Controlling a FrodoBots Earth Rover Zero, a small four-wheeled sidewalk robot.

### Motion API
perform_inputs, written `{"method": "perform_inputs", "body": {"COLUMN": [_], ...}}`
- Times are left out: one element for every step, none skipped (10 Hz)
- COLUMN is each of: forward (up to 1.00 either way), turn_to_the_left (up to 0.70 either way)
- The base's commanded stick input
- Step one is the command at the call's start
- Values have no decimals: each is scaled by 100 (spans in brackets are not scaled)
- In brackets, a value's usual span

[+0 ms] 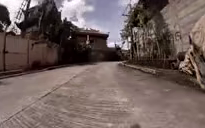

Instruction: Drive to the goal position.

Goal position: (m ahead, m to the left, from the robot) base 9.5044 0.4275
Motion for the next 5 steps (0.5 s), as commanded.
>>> {"method": "perform_inputs", "body": {"forward": [70, 70, 70, 70, 70], "turn_to_the_left": [0, 0, 0, 0, 0]}}
